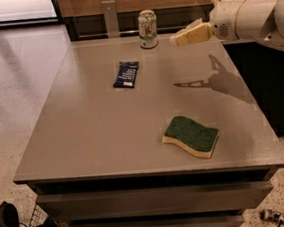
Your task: Knock 7up can over
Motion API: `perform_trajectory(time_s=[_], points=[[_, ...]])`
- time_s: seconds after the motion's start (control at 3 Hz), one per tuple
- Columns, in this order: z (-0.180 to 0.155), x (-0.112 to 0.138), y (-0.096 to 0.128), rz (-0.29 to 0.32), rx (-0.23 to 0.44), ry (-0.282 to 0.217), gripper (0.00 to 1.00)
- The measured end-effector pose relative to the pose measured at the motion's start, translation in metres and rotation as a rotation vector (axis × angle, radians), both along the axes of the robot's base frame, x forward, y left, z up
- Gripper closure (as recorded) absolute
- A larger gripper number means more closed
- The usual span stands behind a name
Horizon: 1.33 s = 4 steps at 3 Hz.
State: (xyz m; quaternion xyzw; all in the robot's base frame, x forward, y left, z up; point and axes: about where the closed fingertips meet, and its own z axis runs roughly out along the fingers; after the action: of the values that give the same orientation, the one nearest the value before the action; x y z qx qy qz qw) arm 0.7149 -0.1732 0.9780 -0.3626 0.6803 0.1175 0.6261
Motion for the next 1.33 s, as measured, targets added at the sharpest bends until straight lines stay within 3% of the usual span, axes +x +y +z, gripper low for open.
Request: perform_trajectory(time_s=[0.33,0.67,1.33], points=[[-0.004,0.005,0.004,-0.015,0.075,0.014,0.00],[-0.006,0.009,0.006,-0.017,0.079,0.020,0.00],[-0.046,0.100,0.026,-0.080,0.116,0.076,0.00]])
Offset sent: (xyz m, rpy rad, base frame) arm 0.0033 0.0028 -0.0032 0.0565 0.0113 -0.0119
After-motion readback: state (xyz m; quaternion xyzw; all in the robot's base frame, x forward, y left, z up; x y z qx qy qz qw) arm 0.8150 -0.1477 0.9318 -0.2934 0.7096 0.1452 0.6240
